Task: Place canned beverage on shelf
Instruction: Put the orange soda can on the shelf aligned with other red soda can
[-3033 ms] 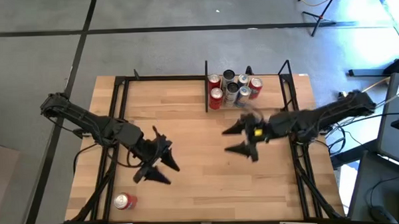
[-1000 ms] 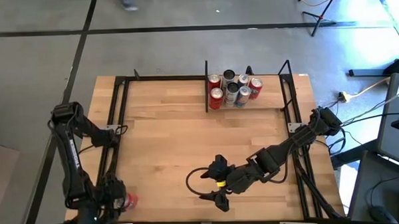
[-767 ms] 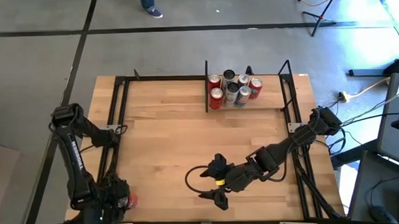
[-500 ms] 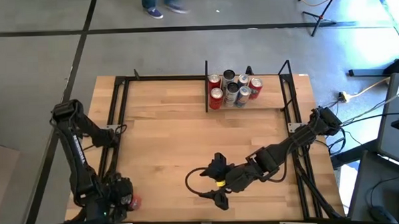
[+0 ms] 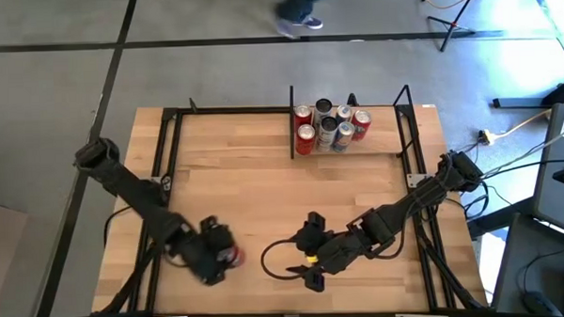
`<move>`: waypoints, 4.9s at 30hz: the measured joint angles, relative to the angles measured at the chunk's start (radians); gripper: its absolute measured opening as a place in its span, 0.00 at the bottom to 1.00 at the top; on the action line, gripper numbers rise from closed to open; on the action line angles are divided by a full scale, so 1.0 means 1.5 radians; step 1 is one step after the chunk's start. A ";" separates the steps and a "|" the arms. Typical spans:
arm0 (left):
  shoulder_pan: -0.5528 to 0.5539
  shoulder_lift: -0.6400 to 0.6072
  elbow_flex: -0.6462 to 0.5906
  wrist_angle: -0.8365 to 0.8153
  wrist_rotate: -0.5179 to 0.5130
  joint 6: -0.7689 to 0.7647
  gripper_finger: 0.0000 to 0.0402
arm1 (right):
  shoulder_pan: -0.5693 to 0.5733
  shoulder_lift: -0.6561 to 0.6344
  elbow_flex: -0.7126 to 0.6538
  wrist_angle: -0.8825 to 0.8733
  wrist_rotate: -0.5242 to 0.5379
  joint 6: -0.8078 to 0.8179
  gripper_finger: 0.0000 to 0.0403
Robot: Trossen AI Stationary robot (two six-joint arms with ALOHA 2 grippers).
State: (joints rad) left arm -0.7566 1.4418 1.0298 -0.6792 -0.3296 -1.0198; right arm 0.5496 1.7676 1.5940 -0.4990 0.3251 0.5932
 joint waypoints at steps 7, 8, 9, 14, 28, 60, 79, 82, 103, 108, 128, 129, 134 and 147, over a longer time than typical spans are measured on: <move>0.137 0.038 0.000 0.077 0.074 0.157 0.68 | 0.000 0.000 0.000 -0.041 -0.002 0.006 0.86; 0.147 0.048 0.000 0.095 0.091 0.169 0.68 | 0.000 0.000 0.000 -0.044 -0.002 0.006 0.86; 0.154 0.059 0.000 0.109 0.101 0.178 0.68 | 0.000 0.000 0.000 -0.048 -0.002 0.006 0.86; 0.170 0.092 0.000 0.132 0.132 0.181 0.68 | 0.000 0.000 0.000 -0.074 -0.002 0.007 0.86; 0.168 0.081 0.001 0.165 0.206 0.197 0.97 | 0.000 0.012 -0.001 -0.082 -0.014 0.003 0.86; -0.027 -0.051 -0.179 0.268 -0.054 -0.029 0.97 | -0.058 0.281 -0.003 0.465 -0.017 -0.191 0.86; -0.010 -0.049 -0.185 0.270 -0.052 0.007 0.97 | -0.070 0.333 -0.004 0.499 0.002 -0.192 0.86; -0.009 -0.049 -0.185 0.270 -0.048 0.006 0.97 | -0.071 0.331 -0.004 0.495 0.010 -0.191 0.84; -0.072 -0.188 -0.185 0.258 -0.050 -0.035 0.97 | -0.029 0.138 -0.005 0.286 0.027 -0.166 0.65; -0.067 -0.188 -0.185 0.256 -0.057 -0.035 0.97 | -0.017 0.043 -0.002 0.178 0.042 -0.153 0.65; -0.011 -0.188 -0.185 0.254 -0.068 -0.029 0.97 | -0.018 -0.054 -0.010 -0.346 0.165 -0.058 0.65; -0.007 -0.188 -0.185 0.254 -0.068 -0.029 0.97 | -0.018 -0.065 -0.019 -0.353 0.176 -0.051 0.65; 0.006 -0.188 -0.184 0.254 -0.066 -0.025 0.97 | -0.018 -0.176 -0.141 -0.353 0.212 0.009 0.65; 0.034 -0.188 -0.184 0.254 -0.066 -0.016 0.97 | -0.087 -0.631 -0.560 -0.293 0.347 0.288 0.65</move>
State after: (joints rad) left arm -0.7053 1.1595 0.7532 -0.2981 -0.4282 -1.0439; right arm 0.4197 0.8211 0.7544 -0.9381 0.8458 1.0247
